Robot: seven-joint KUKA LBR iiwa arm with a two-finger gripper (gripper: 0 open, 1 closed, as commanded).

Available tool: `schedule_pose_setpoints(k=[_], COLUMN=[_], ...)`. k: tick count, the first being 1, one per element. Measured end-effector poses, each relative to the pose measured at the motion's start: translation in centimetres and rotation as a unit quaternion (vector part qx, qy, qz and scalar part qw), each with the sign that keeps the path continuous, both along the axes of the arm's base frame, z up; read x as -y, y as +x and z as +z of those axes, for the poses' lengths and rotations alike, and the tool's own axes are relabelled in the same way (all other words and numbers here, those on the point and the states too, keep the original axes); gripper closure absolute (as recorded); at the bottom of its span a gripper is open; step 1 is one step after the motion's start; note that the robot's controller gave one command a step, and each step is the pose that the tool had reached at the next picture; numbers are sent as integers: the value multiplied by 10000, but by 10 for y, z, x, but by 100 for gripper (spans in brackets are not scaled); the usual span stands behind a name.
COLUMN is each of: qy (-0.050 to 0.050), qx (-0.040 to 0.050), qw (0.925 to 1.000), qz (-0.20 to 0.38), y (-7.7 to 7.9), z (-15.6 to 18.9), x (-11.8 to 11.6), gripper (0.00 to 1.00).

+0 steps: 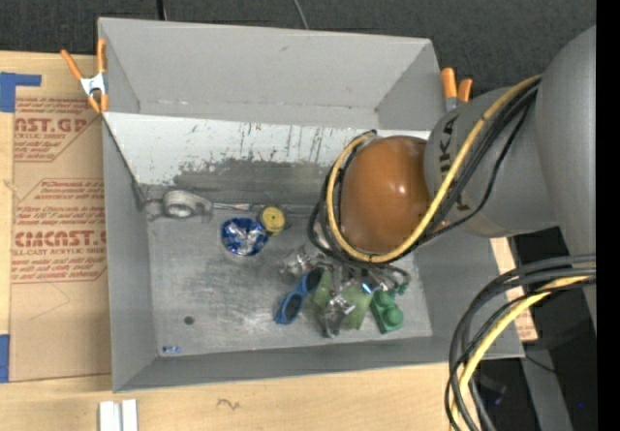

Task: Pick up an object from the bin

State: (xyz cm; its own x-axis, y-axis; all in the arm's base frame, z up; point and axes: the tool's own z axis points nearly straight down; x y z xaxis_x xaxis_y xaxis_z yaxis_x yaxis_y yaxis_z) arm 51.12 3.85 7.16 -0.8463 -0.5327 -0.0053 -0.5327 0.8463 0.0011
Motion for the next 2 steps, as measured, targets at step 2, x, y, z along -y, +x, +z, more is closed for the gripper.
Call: schedule_pose_setpoints(k=[2], qy=[-26], qx=[30], qw=[9955], qz=[951], y=[-6], z=[177], x=[46], gripper=[100])
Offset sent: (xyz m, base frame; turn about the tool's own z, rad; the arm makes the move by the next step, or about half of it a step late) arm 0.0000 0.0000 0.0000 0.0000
